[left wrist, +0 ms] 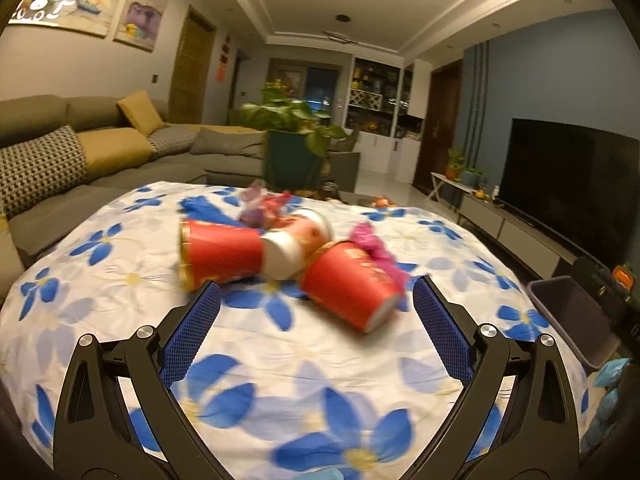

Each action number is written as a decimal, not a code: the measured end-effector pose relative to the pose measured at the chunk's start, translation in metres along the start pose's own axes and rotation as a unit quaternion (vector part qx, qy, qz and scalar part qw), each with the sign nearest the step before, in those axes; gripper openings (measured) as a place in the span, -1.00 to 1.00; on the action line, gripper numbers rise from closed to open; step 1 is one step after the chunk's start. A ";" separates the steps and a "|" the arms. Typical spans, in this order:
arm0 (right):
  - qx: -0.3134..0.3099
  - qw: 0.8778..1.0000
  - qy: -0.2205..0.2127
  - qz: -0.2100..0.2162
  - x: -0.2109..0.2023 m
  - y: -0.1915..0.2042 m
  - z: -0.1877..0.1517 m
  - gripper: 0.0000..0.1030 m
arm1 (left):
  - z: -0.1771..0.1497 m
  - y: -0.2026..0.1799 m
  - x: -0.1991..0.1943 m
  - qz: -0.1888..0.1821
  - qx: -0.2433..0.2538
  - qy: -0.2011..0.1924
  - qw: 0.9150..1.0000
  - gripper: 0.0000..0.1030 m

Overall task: Collect trash
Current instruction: 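Move both open tools back toward the red paper cups on the table, then grasp the large printed red cup with the right tool while the left tool grasps another red cup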

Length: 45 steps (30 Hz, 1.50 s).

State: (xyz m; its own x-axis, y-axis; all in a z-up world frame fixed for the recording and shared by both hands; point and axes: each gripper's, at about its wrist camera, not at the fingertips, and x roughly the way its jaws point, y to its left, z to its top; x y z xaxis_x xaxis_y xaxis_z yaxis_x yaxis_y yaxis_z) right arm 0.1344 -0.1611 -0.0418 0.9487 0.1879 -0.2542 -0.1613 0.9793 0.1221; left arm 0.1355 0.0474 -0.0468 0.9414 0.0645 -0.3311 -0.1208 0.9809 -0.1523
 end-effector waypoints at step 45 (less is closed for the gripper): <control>-0.094 0.971 0.175 0.134 0.151 0.133 -0.035 0.15 | 0.029 0.109 0.087 0.002 -0.078 0.071 0.994 0.42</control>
State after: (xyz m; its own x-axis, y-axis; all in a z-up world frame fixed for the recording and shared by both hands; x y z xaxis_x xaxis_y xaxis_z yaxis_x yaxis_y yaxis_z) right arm 0.2469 0.0006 -0.0972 0.7202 0.4200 -0.5521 -0.4681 0.8816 0.0601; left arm 0.2137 0.1653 -0.0652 0.8882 0.0305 -0.4584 -0.1818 0.9397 -0.2898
